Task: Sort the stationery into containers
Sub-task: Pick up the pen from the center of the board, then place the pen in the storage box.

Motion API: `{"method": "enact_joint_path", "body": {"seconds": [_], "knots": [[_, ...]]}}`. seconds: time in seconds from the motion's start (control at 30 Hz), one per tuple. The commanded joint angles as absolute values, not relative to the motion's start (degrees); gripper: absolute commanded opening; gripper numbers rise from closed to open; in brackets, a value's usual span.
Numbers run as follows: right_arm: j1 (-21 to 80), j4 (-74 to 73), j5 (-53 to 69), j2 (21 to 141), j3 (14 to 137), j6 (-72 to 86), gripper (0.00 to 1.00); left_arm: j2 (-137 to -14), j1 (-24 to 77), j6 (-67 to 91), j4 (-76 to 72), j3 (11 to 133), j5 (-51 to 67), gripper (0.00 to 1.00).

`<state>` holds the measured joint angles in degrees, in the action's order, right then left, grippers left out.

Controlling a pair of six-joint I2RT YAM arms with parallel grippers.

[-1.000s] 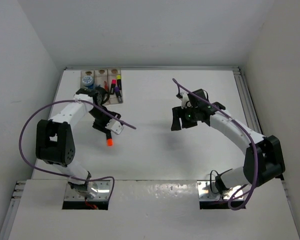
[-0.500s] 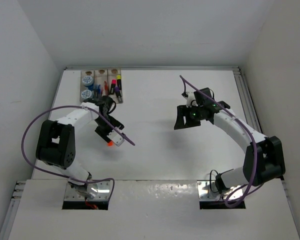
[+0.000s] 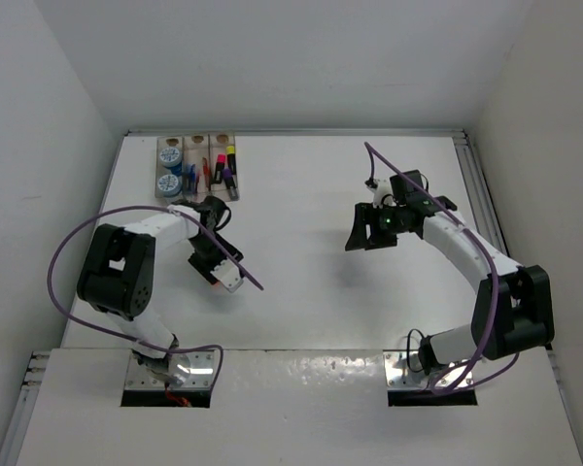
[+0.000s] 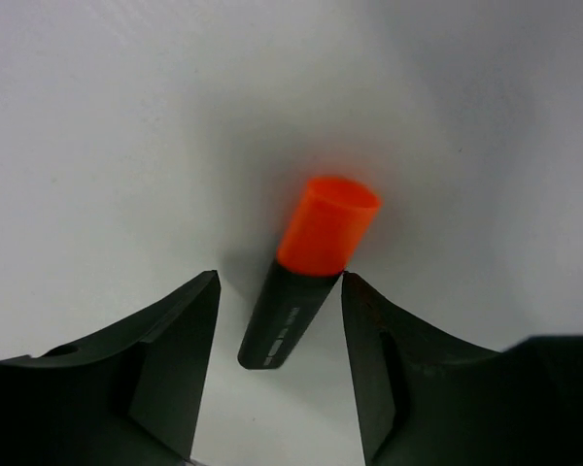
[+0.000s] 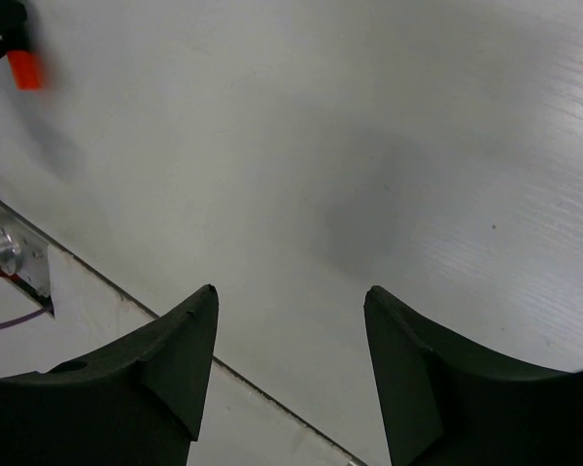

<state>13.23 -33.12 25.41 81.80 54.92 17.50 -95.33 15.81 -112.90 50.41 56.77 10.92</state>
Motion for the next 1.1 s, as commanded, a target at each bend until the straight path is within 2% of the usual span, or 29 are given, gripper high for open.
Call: {"method": "enact_joint_path", "body": {"seconds": [0.0, 0.17, 0.37, 0.47, 0.57, 0.6, 0.73, 0.8, 0.87, 0.9, 1.07], "knots": [[13.0, -32.8, 27.3, 82.0, 55.6, 16.5, 0.6, -96.1, 16.8, -122.1, 49.7, 55.1, 11.4, 0.58], [12.9, -33.3, 27.6, 81.6, 55.9, 16.3, 0.59, -94.8, 17.1, -121.7, 46.9, 50.8, 11.2, 0.51], [13.0, -33.7, 27.8, 80.4, 55.4, 16.8, 0.55, -93.0, 18.2, -115.1, 44.7, 51.7, 14.1, 0.24], [13.4, -34.0, 27.8, 79.6, 55.5, 17.0, 0.55, -92.2, 19.4, -106.0, 46.7, 57.7, 21.0, 0.2], [13.9, -33.8, 27.5, 79.3, 55.8, 17.5, 0.55, -93.0, 21.3, -88.0, 45.6, 69.6, 27.7, 0.13], [14.1, -33.7, 27.4, 79.2, 55.8, 17.8, 0.55, -93.6, 21.6, -73.4, 44.2, 77.0, 28.7, 0.12], [14.8, -32.6, 27.2, 79.5, 55.8, 19.1, 0.55, -104.0, 19.6, -39.7, 39.8, 99.2, 28.5, 0.0], [15.0, -32.3, 27.1, 79.8, 56.2, 19.2, 0.55, -110.0, 16.4, -25.4, 39.2, 110.1, 27.5, 0.0], [15.1, -32.3, 27.0, 80.2, 56.4, 19.3, 0.55, -112.8, 13.2, -17.2, 36.6, 114.4, 26.8, 0.0], [15.2, -32.3, 26.9, 80.2, 56.6, 19.3, 0.55, -114.7, 12.6, -8.1, 34.9, 115.3, 24.2, 0.0], [15.2, -32.0, 26.6, 80.4, 56.1, 19.4, 0.55, -115.5, 11.1, 5.5, 24.5, 112.2, 5.7, 0.0]]}}
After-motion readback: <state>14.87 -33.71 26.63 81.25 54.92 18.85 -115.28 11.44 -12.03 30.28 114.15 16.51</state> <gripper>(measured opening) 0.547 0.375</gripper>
